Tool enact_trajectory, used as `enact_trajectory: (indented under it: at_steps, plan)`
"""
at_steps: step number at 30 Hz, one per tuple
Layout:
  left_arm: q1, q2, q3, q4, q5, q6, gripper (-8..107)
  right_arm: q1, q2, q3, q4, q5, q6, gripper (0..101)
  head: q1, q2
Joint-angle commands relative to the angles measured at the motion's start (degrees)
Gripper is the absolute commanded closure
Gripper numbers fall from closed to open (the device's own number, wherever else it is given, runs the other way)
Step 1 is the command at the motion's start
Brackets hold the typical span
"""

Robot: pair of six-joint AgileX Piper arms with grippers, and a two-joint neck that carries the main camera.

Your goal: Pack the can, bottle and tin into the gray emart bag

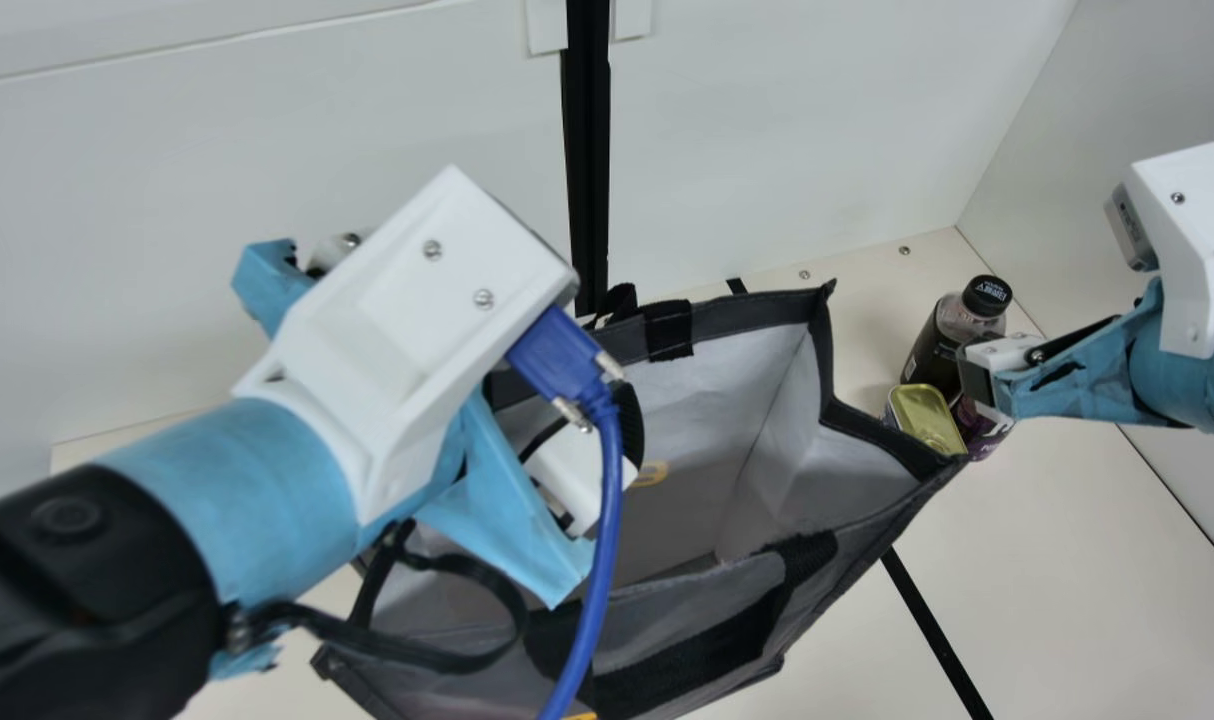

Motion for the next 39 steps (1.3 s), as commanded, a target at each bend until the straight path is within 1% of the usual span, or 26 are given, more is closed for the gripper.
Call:
enact_trajectory:
  at_steps: [1,19,33,39]
  plan:
    - [0.0,0.6,-0.3,0.0,0.0,0.1,9,0.0,0.0,0.0,0.0,0.0,0.0,10,-1.3,0.0]
    - [0.7,5.1,-1.7,-1.5,0.0,1.5,9,0.0,0.0,0.0,0.0,0.0,0.0,10,-1.3,0.0]
    - [2.0,6.8,-0.7,-2.8,0.0,2.0,9,0.0,0.0,0.0,0.0,0.0,0.0,10,-1.3,0.0]
    - [2.4,7.0,-0.1,-3.2,0.0,2.2,49,0.0,0.0,0.0,0.0,0.0,0.0,10,-1.3,0.0]
